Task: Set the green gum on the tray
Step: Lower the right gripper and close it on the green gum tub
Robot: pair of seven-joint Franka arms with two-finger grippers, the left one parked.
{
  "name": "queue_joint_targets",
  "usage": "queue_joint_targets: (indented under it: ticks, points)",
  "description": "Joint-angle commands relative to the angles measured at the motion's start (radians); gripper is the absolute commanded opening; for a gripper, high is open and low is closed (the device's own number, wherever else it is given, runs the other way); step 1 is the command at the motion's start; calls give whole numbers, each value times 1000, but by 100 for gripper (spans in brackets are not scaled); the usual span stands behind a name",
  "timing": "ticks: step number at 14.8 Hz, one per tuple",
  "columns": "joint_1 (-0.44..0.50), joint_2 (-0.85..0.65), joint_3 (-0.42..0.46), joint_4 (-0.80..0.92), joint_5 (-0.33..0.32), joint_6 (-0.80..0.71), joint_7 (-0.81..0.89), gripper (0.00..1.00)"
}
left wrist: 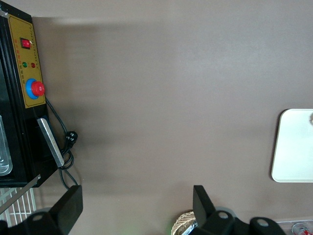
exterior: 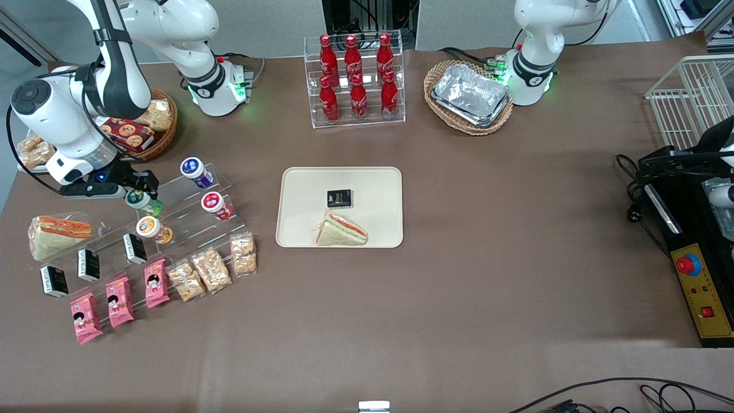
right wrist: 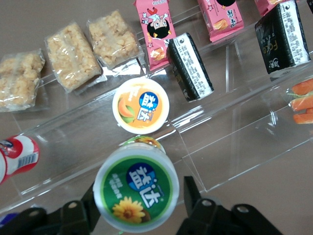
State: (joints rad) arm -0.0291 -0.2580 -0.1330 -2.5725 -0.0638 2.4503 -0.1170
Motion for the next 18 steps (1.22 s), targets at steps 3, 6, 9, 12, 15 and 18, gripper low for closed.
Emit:
queue_joint_targets:
  ticks: [3,6,9,12,15,18]
  points:
    - [3,5,-7,-11,-13,24,34,64]
    - [5,6,-7,-9,-13,16,46,44]
    - [6,-1,-5,-3,-14,-4,36,32]
    - [8,-17,1,32,-14,-54,34,32]
    - [8,-27,18,153,-11,-253,42,32]
    - [9,-38,27,271,-10,-454,34,33]
